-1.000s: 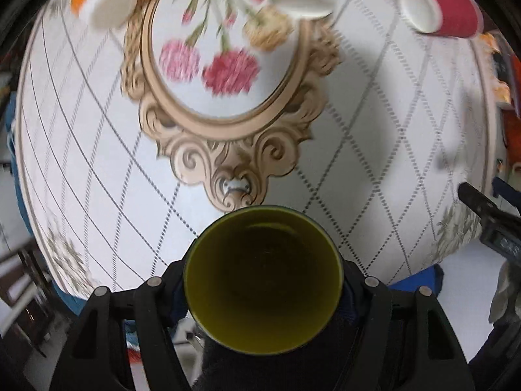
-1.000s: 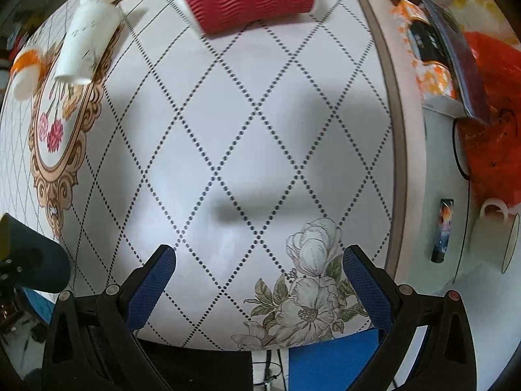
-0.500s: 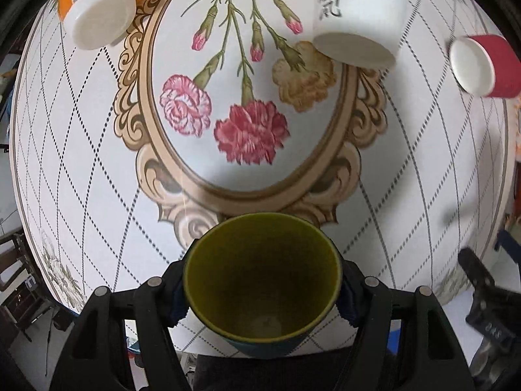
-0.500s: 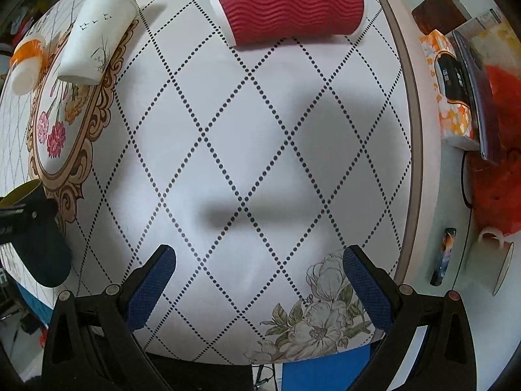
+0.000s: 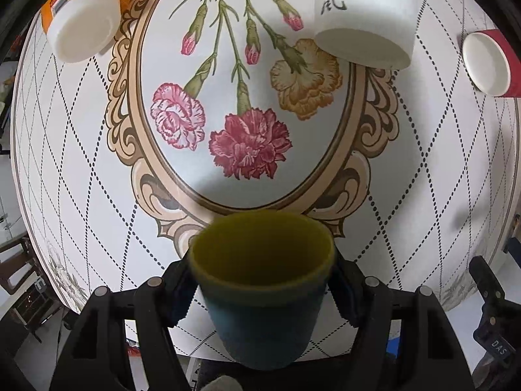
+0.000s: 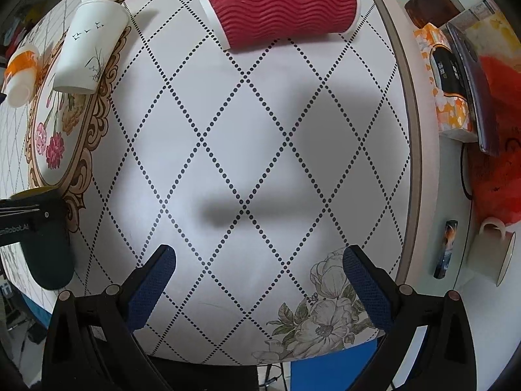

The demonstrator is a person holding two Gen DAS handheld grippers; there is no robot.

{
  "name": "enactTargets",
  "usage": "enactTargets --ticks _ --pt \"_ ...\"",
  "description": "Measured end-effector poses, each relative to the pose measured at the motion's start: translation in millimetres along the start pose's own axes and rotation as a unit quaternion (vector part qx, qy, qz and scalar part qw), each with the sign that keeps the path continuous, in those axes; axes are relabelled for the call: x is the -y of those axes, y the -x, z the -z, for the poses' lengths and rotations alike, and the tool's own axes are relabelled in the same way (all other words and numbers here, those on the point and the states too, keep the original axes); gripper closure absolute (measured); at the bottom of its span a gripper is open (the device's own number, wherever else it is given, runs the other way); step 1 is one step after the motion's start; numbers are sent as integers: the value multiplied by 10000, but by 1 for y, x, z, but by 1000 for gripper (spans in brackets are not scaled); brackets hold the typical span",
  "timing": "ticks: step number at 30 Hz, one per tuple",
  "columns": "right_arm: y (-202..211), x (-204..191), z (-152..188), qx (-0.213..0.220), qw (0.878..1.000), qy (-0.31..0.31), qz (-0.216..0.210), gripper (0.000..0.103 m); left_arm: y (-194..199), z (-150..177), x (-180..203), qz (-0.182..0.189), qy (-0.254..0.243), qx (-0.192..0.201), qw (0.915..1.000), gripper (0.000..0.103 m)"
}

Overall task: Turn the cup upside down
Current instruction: 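Lower the inverted cup onto the table and open the left tool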

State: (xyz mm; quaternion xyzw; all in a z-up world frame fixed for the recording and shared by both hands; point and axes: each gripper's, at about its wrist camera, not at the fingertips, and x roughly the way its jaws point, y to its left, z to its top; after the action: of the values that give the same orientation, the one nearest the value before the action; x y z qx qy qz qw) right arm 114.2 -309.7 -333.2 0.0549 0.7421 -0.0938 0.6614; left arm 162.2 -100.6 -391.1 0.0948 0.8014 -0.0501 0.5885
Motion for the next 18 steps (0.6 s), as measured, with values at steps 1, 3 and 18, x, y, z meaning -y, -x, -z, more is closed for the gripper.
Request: enactTargets --ticks 1,3,18 --pt "-4 5 2 5 10000 -3 -10 0 -3 2 -3 -1 14 -2 10000 35" --pt "-9 11 4 17 10000 -28 -29 0 -2 1 -3 22 37 -3 10000 35" --pt "5 11 13 124 9998 -161 -68 0 57 4 -19 249 56 403 9989 16"
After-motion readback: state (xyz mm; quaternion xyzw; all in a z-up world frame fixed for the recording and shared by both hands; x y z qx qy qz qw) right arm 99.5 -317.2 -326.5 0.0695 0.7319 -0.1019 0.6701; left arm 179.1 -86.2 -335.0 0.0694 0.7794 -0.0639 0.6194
